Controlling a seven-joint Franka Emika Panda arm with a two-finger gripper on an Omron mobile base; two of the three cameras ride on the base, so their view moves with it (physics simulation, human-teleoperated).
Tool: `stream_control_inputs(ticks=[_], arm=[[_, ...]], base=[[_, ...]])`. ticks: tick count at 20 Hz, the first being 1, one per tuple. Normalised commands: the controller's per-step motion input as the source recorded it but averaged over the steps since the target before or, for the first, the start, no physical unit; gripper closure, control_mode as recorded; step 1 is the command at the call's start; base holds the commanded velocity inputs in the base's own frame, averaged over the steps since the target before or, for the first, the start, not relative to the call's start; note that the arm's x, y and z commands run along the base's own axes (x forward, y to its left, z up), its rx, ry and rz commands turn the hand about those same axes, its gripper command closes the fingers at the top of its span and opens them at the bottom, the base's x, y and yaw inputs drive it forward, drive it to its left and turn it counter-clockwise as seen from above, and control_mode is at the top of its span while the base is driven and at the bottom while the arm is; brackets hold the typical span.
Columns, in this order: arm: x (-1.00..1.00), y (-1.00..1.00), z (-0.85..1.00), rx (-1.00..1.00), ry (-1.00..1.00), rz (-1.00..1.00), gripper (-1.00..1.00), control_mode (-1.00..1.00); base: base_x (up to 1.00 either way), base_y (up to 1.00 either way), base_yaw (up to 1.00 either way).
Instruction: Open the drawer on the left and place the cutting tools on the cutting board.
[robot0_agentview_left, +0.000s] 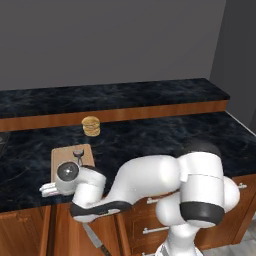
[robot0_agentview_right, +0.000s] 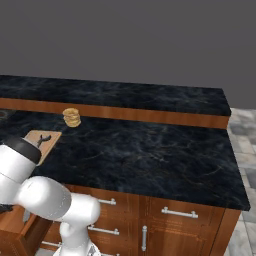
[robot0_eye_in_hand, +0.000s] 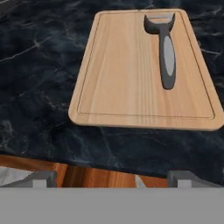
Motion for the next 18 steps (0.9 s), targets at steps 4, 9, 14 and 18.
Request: stream_control_inputs(ticks=[4,9,14,18], arm=[[0.0,0.0,-0.18,0.0,0.49,0.0,-1.0,-1.0],[0.0,0.0,-0.17,-0.01,0.46,0.0,-1.0,-1.0],[0.02,0.01,-0.13,-0.08,0.09,0.01,-1.0,-1.0],[-0.13,0.0,-0.48,-0.16,0.09,0.06,-1.0,-1.0]], base=[[0.0,0.0,0.0],[0.0,0.0,0.0],[0.0,0.0,0.0],[0.0,0.0,0.0]])
